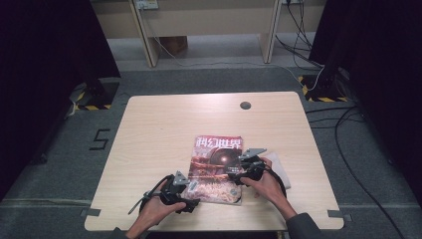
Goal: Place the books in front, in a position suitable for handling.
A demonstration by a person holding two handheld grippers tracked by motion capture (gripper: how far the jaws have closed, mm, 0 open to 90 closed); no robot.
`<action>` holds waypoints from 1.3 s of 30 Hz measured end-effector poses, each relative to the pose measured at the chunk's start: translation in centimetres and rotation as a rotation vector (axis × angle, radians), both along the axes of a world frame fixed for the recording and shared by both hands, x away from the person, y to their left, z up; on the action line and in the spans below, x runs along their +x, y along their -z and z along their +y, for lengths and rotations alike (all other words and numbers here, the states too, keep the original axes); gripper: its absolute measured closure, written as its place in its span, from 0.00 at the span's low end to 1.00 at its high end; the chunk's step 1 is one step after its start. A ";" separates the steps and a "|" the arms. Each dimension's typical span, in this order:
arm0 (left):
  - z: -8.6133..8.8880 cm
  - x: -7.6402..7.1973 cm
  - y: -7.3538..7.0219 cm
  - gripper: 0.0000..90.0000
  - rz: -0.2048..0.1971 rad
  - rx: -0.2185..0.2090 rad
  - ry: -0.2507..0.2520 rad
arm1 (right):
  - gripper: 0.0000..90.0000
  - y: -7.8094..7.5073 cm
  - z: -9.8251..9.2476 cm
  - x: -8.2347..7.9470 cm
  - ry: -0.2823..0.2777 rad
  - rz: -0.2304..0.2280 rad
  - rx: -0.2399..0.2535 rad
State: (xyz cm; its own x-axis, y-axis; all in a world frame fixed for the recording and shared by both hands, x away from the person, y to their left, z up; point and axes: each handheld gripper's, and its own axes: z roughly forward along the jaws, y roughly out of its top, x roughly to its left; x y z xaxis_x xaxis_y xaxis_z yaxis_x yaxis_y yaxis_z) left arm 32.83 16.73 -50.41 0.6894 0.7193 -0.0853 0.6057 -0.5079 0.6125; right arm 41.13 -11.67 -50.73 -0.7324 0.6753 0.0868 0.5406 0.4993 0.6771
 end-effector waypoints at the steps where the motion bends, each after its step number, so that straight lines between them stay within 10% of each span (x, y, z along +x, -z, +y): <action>1: -0.1 0.0 0.0 0.19 0.005 -0.007 0.003 | 0.24 0.0 0.1 0.1 -0.001 0.003 -0.002; 23: -0.8 -0.4 -0.1 0.19 -0.037 -0.019 0.035 | 0.27 -0.5 0.7 1.7 0.019 -0.029 -0.004; 39: 3.5 -0.3 -0.9 0.16 -0.120 -0.108 -0.089 | 0.21 -3.3 -7.2 -1.1 0.164 -0.134 0.044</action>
State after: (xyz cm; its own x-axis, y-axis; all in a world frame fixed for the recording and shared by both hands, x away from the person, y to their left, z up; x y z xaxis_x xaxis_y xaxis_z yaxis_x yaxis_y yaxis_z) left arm 32.51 20.23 -49.53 0.6336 0.7689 -0.0862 0.5648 -0.3834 0.7308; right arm 40.02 -18.92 -47.40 -0.6197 0.7844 0.0279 0.5159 0.3803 0.7676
